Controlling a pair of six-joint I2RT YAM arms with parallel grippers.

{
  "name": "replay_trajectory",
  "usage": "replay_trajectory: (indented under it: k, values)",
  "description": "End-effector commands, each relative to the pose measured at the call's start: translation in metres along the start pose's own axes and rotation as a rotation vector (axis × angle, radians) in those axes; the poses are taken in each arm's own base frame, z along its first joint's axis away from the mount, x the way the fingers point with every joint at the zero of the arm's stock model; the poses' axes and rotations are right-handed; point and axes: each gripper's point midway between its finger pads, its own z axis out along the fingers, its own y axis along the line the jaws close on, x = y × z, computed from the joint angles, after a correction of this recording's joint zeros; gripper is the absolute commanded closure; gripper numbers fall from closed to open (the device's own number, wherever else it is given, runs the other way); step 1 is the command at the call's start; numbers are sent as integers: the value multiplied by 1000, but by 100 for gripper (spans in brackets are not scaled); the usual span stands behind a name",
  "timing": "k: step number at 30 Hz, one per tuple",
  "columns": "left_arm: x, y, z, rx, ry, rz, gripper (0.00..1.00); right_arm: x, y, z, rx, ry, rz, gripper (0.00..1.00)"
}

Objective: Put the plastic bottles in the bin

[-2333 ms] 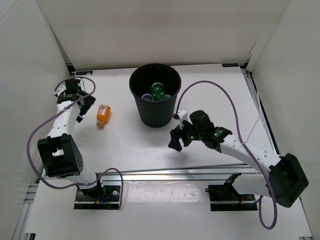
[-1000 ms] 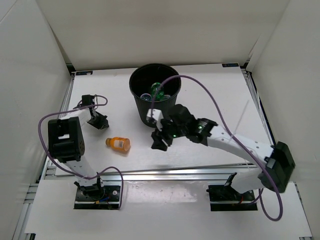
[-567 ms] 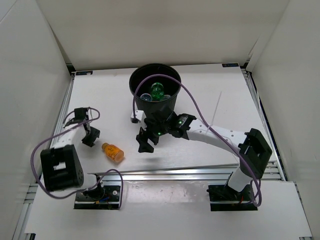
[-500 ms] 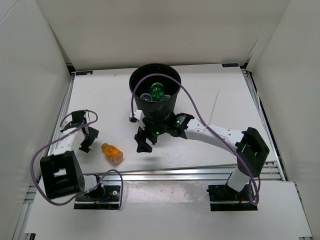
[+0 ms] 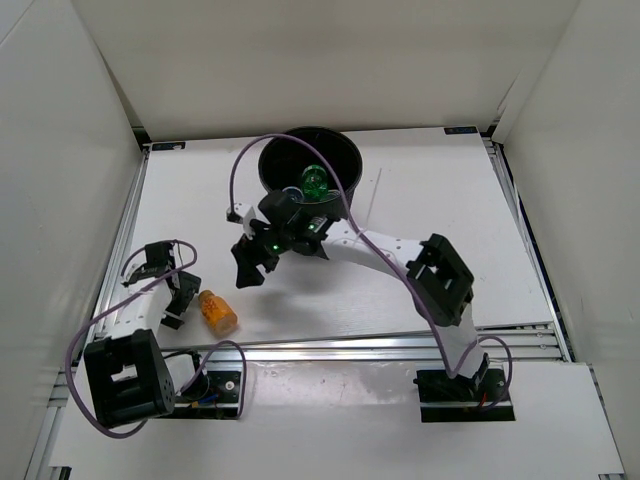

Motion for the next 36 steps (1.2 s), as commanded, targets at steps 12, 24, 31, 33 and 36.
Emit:
replay_trajectory:
  k: [12,24,31,33,36]
  values:
    - [31,16,2,6,87,-66,7,4,40,49,-227,86,151,19]
    - [36,23,5,9,85,-56,7,22,31,56,-243,121,191,18]
    - [14,23,-9,-16,10,-24,7,32,2,69,-145,125,165,16]
    - [2,23,-16,-33,-34,-26,6,33,-15,73,-92,124,176,14]
    - [-19,14,-35,-10,-94,-2,6,24,-35,73,-38,99,165,14]
